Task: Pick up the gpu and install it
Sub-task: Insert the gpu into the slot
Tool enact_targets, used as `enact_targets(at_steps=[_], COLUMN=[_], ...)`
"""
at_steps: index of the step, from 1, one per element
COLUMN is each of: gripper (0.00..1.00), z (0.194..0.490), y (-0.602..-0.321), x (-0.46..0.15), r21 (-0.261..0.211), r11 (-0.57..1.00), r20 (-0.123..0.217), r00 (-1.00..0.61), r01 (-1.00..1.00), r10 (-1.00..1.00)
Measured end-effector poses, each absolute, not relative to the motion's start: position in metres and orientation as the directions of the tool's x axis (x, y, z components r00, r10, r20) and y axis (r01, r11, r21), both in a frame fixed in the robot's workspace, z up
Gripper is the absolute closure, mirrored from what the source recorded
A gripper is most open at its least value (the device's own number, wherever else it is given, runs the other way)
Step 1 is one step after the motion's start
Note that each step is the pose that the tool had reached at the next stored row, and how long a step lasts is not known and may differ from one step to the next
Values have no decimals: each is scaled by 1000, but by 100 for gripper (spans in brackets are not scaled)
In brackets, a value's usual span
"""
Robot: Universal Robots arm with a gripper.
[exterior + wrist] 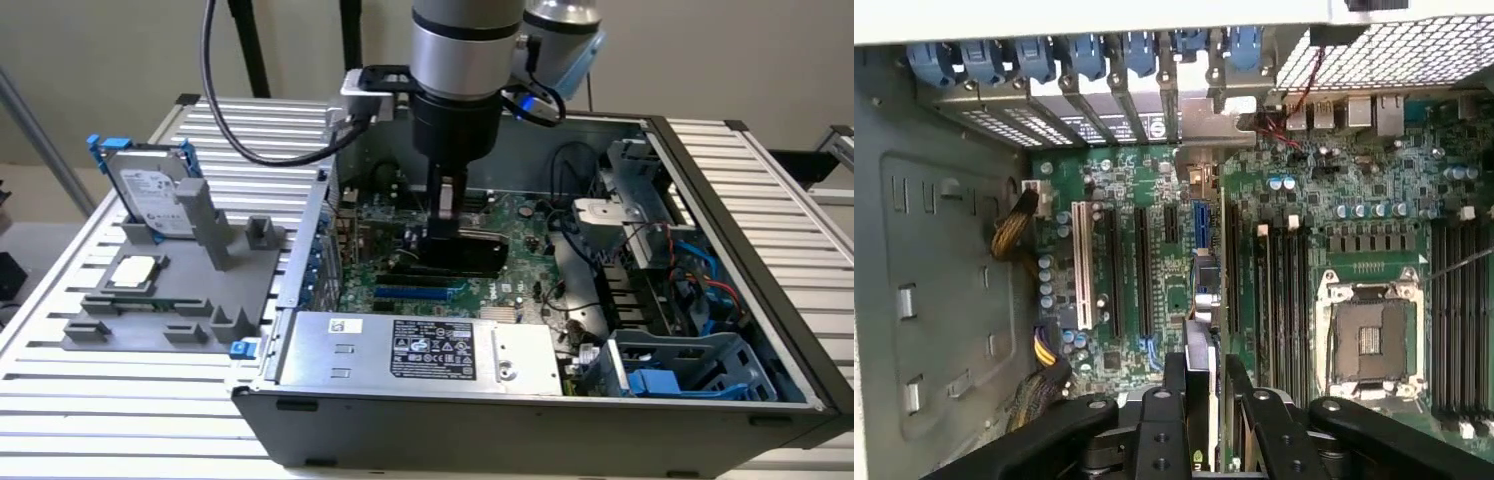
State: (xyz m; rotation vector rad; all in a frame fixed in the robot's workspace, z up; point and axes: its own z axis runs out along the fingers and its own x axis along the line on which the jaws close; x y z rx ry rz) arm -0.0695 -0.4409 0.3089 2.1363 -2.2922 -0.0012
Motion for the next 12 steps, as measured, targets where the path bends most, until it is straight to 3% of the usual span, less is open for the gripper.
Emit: enact_targets(at_steps=[12], gripper=[100], z=[288], y=[-441], x=[-91], r21=[-12], r11=[69], r20=[-8], r00=[-69], r01=[-998], r10=[-998])
